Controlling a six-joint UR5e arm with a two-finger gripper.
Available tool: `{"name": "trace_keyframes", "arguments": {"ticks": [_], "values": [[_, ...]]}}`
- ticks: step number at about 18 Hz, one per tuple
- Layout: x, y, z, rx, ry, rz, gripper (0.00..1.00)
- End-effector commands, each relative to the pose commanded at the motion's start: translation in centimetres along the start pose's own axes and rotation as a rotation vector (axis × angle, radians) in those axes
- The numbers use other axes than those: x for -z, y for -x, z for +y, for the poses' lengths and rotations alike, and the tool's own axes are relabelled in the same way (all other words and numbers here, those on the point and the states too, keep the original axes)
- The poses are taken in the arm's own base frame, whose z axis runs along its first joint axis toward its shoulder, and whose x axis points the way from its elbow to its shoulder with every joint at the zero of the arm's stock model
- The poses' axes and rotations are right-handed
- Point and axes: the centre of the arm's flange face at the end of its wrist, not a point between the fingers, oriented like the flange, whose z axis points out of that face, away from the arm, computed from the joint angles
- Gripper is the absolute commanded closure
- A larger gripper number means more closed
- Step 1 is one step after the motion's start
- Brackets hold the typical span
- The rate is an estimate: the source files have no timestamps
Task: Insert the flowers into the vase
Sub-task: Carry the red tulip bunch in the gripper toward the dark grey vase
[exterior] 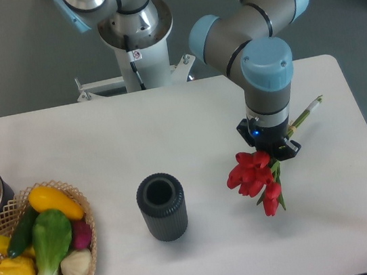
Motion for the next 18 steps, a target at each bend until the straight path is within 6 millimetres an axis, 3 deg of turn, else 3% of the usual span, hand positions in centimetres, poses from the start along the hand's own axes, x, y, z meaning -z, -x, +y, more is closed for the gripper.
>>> {"name": "trace_keyframes", "arguments": {"ticks": [3, 9, 14, 18], "values": [[0.4, -0.6, -0.8, -0.014, -0.001, 0.004, 1.00], [3.9, -1.8, -1.4, -0.005, -0.106, -0.008, 1.00], [11.0, -3.0, -1.4, 0.103, -0.430, -0.033, 1.00], [15.5, -3.4, -3.3, 0.224, -0.775, -0.005, 1.00]]}}
